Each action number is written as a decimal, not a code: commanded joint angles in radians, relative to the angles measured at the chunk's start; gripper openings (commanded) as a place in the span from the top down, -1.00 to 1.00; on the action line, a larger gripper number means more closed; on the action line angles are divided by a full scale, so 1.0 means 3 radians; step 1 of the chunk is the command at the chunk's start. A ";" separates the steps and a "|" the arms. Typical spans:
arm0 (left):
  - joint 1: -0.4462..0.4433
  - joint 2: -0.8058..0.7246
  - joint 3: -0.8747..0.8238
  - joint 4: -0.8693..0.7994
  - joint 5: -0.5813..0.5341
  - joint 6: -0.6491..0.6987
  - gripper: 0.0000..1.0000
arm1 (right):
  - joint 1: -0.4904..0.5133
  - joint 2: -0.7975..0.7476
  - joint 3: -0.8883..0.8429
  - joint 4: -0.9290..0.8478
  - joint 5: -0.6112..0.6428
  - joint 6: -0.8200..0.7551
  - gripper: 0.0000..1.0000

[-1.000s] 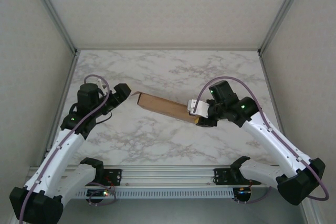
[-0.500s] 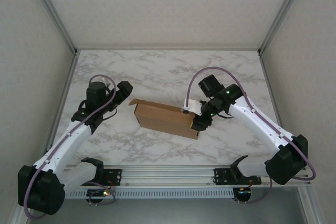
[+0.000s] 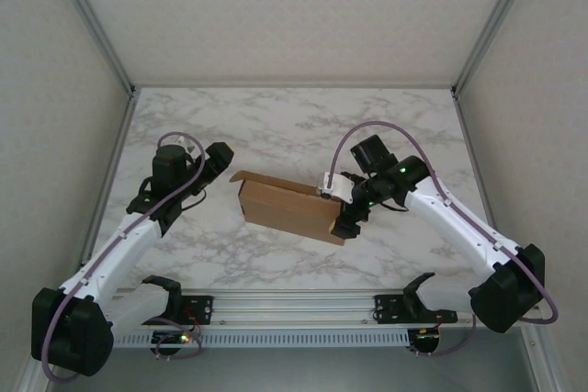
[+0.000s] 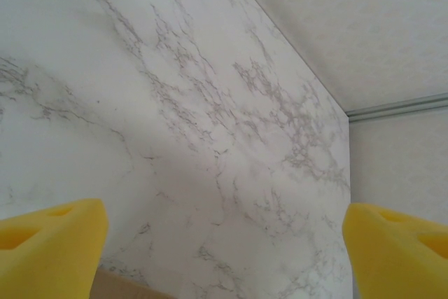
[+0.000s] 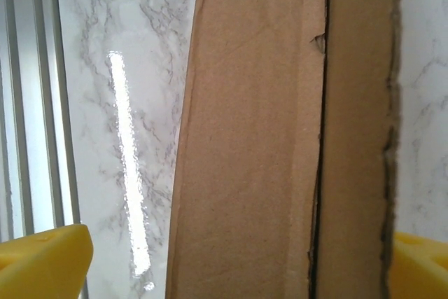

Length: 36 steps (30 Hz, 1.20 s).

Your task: Fold the paper box

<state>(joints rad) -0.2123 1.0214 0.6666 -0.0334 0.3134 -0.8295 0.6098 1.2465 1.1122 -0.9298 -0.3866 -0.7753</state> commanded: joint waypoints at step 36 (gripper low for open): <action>-0.0526 -0.0414 0.0425 -0.0654 -0.0354 0.1870 -0.56 | -0.0131 -0.0798 0.0463 -0.0952 0.1176 0.3272 -0.35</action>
<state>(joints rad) -0.3599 0.9051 0.8108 -0.1879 0.1757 -0.3340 0.5674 0.9871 1.2770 -1.1419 -0.0166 0.1844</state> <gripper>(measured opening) 0.785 0.677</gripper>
